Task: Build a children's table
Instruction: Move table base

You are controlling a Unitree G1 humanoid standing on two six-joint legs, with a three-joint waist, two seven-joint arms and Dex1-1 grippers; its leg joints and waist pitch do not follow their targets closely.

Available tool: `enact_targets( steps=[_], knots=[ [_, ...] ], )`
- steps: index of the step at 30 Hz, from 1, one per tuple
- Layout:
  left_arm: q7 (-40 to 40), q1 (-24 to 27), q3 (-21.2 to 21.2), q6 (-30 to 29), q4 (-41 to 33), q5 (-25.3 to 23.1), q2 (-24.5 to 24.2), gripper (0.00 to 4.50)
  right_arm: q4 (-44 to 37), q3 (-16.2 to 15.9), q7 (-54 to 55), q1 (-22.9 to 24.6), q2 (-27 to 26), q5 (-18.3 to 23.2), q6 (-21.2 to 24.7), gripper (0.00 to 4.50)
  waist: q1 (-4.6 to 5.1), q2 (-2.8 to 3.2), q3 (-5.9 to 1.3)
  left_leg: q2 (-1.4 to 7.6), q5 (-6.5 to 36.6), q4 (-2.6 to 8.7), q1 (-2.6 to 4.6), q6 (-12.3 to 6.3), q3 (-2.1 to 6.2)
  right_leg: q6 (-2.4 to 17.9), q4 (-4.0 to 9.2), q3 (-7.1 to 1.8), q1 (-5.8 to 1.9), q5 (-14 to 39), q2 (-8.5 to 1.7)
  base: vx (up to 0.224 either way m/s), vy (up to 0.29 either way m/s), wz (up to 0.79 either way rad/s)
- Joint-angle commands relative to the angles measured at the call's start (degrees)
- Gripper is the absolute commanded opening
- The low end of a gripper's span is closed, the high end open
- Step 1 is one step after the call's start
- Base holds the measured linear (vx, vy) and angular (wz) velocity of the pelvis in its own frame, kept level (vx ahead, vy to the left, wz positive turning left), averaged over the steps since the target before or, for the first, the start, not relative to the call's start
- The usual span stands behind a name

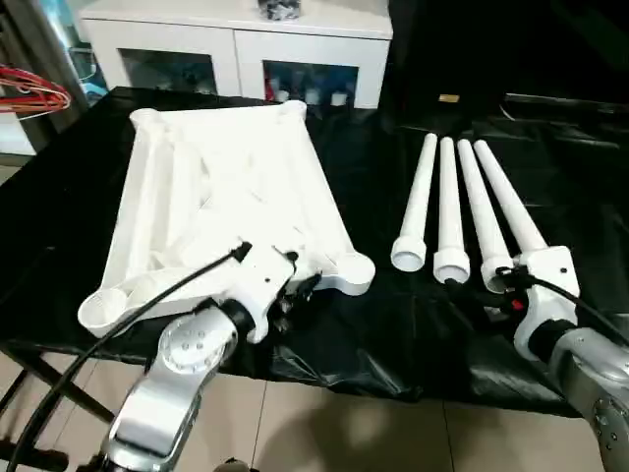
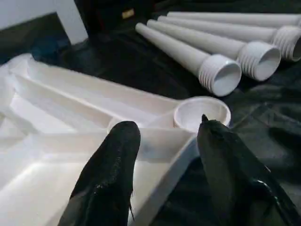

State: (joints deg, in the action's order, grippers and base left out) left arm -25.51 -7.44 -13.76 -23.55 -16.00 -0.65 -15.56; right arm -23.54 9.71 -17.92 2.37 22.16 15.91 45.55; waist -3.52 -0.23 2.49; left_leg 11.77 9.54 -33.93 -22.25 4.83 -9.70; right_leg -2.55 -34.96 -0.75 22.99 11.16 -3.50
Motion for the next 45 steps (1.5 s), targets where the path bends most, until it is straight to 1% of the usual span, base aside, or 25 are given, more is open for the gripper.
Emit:
enact_targets(
  steps=[1,3,4,7,12,13,16,17,22,24,25,26,27,28,29,30,31,34,36,37,40,41,42,43,45],
  knots=[
    [-0.37,-0.36,-0.21,0.52,0.29,0.23,-0.37,2.34,0.3,1.8,0.23,0.27,0.38,0.14,-0.25,4.5,0.01,-0.39,-3.03,0.18,14.71,4.07,0.87,1.28,0.01,6.33,4.47,-0.52,-1.7,11.29,-1.75,0.0,0.0,0.0],
    [-0.28,-0.49,-0.04,0.83,0.55,0.55,-0.16,2.34,0.64,2.83,0.39,0.44,0.53,0.07,-0.43,4.5,0.08,-0.36,-3.02,0.16,14.34,4.03,0.83,1.11,-0.01,6.5,4.46,-0.55,-1.75,11.24,-1.81,0.0,0.0,0.0],
    [-0.29,-0.52,0.01,0.87,0.61,0.59,-0.12,2.34,0.65,2.91,0.35,0.42,0.54,0.14,-0.43,4.5,0.14,-0.17,-3.0,0.17,14.81,4.02,0.95,1.18,-0.01,6.57,4.54,-0.55,-1.65,11.87,-1.78,0.0,0.0,0.0],
    [-0.21,-1.0,0.23,1.19,1.24,0.41,0.18,2.34,0.4,3.03,0.15,0.28,1.28,0.04,-0.48,4.5,0.16,-0.14,-2.95,0.15,15.57,4.0,1.04,1.16,-0.03,6.41,4.7,-0.56,-1.57,13.17,-1.73,0.0,0.0,0.0],
    [-0.42,-1.62,0.39,0.85,0.66,1.14,0.35,2.34,-0.97,3.78,-0.45,-0.1,2.05,0.75,-0.03,4.5,0.14,-0.16,-2.97,0.2,16.14,4.03,1.11,1.26,0.03,6.25,4.75,-0.54,-1.51,14.23,-1.75,0.0,0.0,0.0],
    [-0.41,-1.48,0.4,0.83,0.43,1.22,0.32,2.34,-1.26,3.78,-0.54,0.07,2.09,0.74,-0.01,4.5,0.2,-0.28,-2.96,0.2,16.06,4.02,1.06,1.21,0.01,6.23,4.77,-0.52,-1.53,14.03,-1.7,0.0,0.0,0.0],
    [-0.31,-1.13,0.77,0.64,-0.2,1.64,0.32,2.34,-2.52,3.65,-0.6,0.4,2.14,1.02,0.54,4.5,0.18,-0.22,-2.99,0.2,15.69,3.99,1.02,1.12,0.01,6.16,4.72,-0.54,-1.57,13.98,-1.76,0.0,0.0,0.0],
    [-0.32,-0.92,0.91,0.41,-0.63,1.81,0.29,2.34,-3.29,3.64,-0.63,0.58,2.19,1.29,0.95,4.5,0.2,-0.33,-3.0,0.2,15.49,3.99,1.01,1.05,0.01,6.13,4.71,-0.53,-1.6,13.82,-1.74,0.0,0.0,0.0],
    [-0.39,-0.25,1.07,-0.25,-1.94,2.34,0.09,2.34,-5.45,3.89,-1.1,1.23,2.8,2.01,2.08,4.5,0.19,-0.24,-3.0,0.26,15.47,3.98,1.08,0.96,0.01,6.23,4.68,-0.51,-1.6,13.62,-1.75,0.0,0.0,0.0],
    [-0.48,0.26,1.15,-0.8,-2.97,2.56,-0.21,2.34,-6.57,4.55,-1.39,1.72,3.35,2.46,2.74,4.5,0.18,-0.21,-2.92,0.25,15.79,4.02,1.07,1.01,0.02,6.02,4.76,-0.52,-1.57,14.1,-1.7,0.0,0.0,0.0],
    [-0.5,0.37,1.19,-0.98,-3.24,2.61,-0.27,2.34,-6.9,4.69,-1.43,1.89,3.43,2.56,2.89,4.5,0.19,0.09,-2.91,0.22,16.28,4.0,1.16,1.16,0.02,5.85,4.86,-0.54,-1.46,14.69,-1.68,0.0,0.0,0.0],
    [-0.54,0.45,1.22,-1.13,-3.46,2.67,-0.34,2.34,-7.21,4.84,-1.46,2.06,3.53,2.64,3.05,4.5,0.25,0.01,-2.88,0.21,16.57,4.03,1.15,1.21,0.03,5.74,4.9,-0.52,-1.44,15.11,-1.65,0.0,0.0,0.0],
    [-0.75,0.49,1.27,-1.47,-3.83,2.92,-0.49,2.34,-7.78,5.19,-1.53,2.4,3.75,2.78,3.39,4.5,0.15,0.39,-2.91,0.2,16.95,4.04,1.23,1.38,0.11,5.62,4.93,-0.55,-1.39,15.61,-1.69,0.0,0.0,0.0],
    [-0.8,0.49,1.3,-1.63,-3.99,3.09,-0.61,2.34,-8.12,5.37,-1.55,2.61,3.84,2.84,3.59,4.5,0.17,0.45,-2.91,0.16,17.1,4.05,1.19,1.51,0.14,5.59,4.91,-0.54,-1.43,15.63,-1.66,0.0,0.0,0.0],
    [-0.8,0.48,1.3,-1.64,-4.0,3.1,-0.62,2.34,-8.16,5.39,-1.55,2.63,3.86,2.85,3.61,4.5,0.17,0.45,-2.91,0.16,17.1,4.05,1.19,1.51,0.14,5.59,4.91,-0.54,-1.43,15.63,-1.66,0.0,0.0,0.0],
    [-0.89,0.18,1.25,-1.93,-4.07,3.35,-0.77,2.34,-8.88,5.8,-1.59,3.0,4.23,3.02,4.11,4.5,0.28,0.22,-2.86,0.12,17.29,4.07,1.08,1.47,0.15,5.54,4.98,-0.49,-1.49,15.94,-1.64,0.0,0.0,0.0],
    [-0.97,-0.04,1.21,-1.98,-4.0,3.43,-0.8,2.34,-9.23,6.06,-1.63,3.18,4.47,3.13,4.35,4.5,0.23,0.32,-2.88,0.1,17.1,4.02,1.1,1.39,0.13,5.39,5.0,-0.52,-1.44,16.27,-1.66,0.0,0.0,0.0],
    [-1.24,-0.55,1.34,-2.18,-4.08,3.47,-1.04,2.34,-10.2,6.77,-1.7,3.43,5.02,3.63,5.06,4.5,0.25,0.2,-2.94,0.03,16.67,3.93,1.02,1.17,0.09,4.95,5.1,-0.52,-1.5,16.94,-1.66,0.0,0.0,0.0],
    [-1.17,-0.64,1.88,-2.56,-4.52,3.72,-1.19,2.34,-10.79,6.95,-1.52,3.47,5.07,3.83,5.53,4.5,0.21,0.49,-2.98,0.02,16.5,3.94,1.03,1.09,0.13,4.69,5.11,-0.51,-1.42,17.49,-1.69,0.0,0.0,0.0],
    [-1.15,-0.63,2.16,-2.83,-4.79,3.91,-1.23,2.34,-11.13,6.97,-1.44,3.55,5.03,3.92,5.75,4.5,0.22,0.47,-2.99,0.03,16.49,3.93,1.0,1.09,0.13,4.61,5.15,-0.49,-1.4,17.75,-1.68,0.0,0.0,0.0],
    [-1.13,-0.83,2.4,-3.52,-5.3,4.25,-1.62,2.34,-12.09,6.65,-1.64,3.81,4.99,4.35,6.48,4.5,0.3,0.69,-3.0,-0.02,16.85,4.01,0.99,1.25,0.25,4.55,5.15,-0.39,-1.38,18.22,-1.65,0.0,0.0,0.0],
    [-1.32,-1.0,2.38,-3.7,-5.4,4.41,-1.81,2.34,-12.32,6.38,-1.63,3.88,5.06,4.35,6.65,4.5,0.25,0.94,-3.04,-0.01,17.24,3.98,1.12,1.37,0.25,4.47,5.21,-0.42,-1.25,18.64,-1.66,0.0,0.0,0.0],
    [-1.7,-1.27,2.35,-3.74,-5.33,4.54,-2.16,2.34,-12.64,6.1,-1.41,4.0,5.03,4.41,6.77,4.5,0.24,1.51,-3.01,-0.04,17.71,4.03,1.16,1.58,0.31,4.44,5.27,-0.43,-1.17,18.79,-1.63,0.0,0.0,0.0],
    [-1.87,-1.41,2.35,-3.67,-5.18,4.55,-2.33,2.34,-12.73,6.03,-1.26,4.03,4.96,4.48,6.78,4.5,0.33,1.18,-3.05,-0.07,17.77,3.98,1.1,1.58,0.25,4.24,5.35,-0.43,-1.22,18.61,-1.56,0.0,0.0,0.0],
    [-1.94,-1.94,2.44,-3.41,-4.31,4.65,-2.25,2.34,-12.99,6.31,-0.96,4.59,4.6,4.55,6.62,4.5,0.23,1.24,-3.07,-0.08,17.59,4.01,1.07,1.55,0.25,4.28,5.32,-0.44,-1.25,18.65,-1.62,0.0,0.0,0.0]
  ],
)
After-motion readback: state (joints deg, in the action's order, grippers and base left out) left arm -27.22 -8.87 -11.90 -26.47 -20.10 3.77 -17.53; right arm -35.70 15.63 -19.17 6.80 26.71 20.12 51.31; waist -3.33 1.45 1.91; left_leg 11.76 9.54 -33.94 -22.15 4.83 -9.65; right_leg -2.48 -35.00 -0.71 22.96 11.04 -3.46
